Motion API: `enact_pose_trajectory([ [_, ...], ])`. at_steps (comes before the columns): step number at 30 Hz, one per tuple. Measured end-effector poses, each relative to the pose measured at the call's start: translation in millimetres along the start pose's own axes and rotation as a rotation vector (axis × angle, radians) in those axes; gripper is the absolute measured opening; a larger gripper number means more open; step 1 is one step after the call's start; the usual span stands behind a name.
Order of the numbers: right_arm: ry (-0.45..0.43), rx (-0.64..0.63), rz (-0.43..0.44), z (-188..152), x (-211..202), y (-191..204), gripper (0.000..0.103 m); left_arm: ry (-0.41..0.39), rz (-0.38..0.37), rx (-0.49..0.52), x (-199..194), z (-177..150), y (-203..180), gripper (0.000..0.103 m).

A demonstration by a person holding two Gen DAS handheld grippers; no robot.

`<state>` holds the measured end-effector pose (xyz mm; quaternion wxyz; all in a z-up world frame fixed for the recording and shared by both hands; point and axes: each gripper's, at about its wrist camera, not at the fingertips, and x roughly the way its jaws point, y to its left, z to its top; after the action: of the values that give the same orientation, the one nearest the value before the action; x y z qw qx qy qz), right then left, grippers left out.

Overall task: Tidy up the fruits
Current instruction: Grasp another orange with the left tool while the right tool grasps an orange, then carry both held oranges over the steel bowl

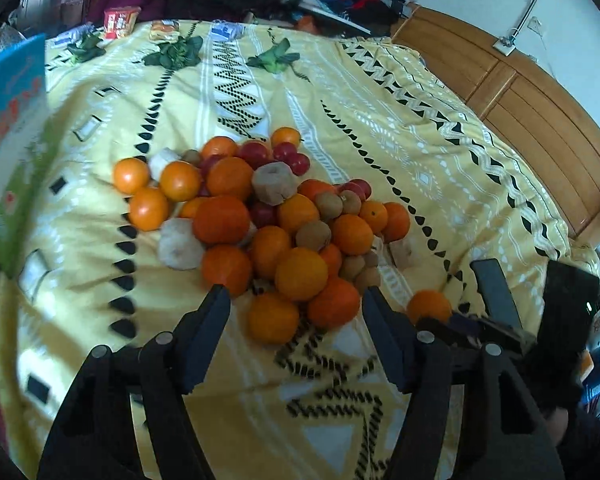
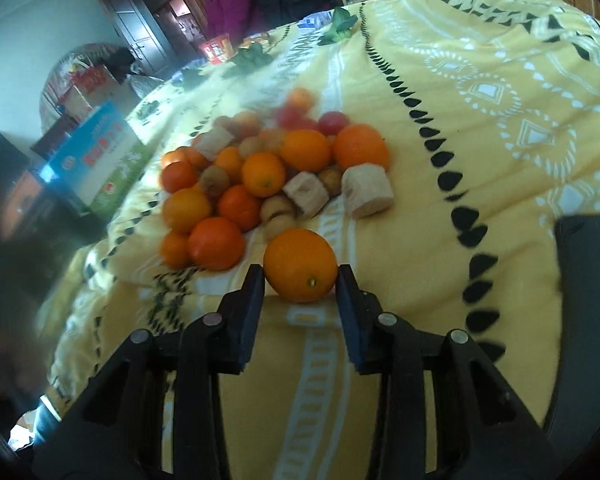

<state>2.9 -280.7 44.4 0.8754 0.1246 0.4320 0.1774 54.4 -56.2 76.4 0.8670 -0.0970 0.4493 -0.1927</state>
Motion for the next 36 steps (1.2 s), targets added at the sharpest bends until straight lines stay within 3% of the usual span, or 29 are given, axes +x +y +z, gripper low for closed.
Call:
enact_pose_trajectory([
  [6, 0.007, 0.023, 0.02, 1.1, 3.9, -0.8, 0.037, 0.022, -0.005, -0.019, 30.1, 8.8, -3.8, 0.068],
  [8, 0.008, 0.026, 0.021, 0.0, 4.6, -0.8, 0.037, 0.036, -0.004, -0.013, 37.4, 9.8, -7.7, 0.061],
  [10, 0.011, 0.031, 0.021, -1.5, 5.4, -1.1, 0.037, 0.054, 0.024, 0.005, 43.9, 9.4, -11.7, 0.047],
  [13, 0.009, 0.032, 0.021, -2.2, 5.5, -1.6, 0.037, 0.053, 0.039, 0.001, 47.6, 8.1, -11.5, 0.039],
  [19, 0.001, 0.023, 0.019, -1.1, 2.1, 1.6, 0.037, 0.014, 0.062, 0.003, 34.7, 8.1, -9.3, 0.038],
  [27, -0.048, -0.04, 0.032, 15.0, -22.9, 31.3, 0.037, -0.131, 0.078, -0.019, -42.5, 15.7, 2.9, 0.038],
  [36, -0.13, -0.194, 0.091, 51.7, -60.0, 117.0, 0.037, -0.362, 0.178, -0.122, -188.4, 13.9, 59.1, 0.038],
])
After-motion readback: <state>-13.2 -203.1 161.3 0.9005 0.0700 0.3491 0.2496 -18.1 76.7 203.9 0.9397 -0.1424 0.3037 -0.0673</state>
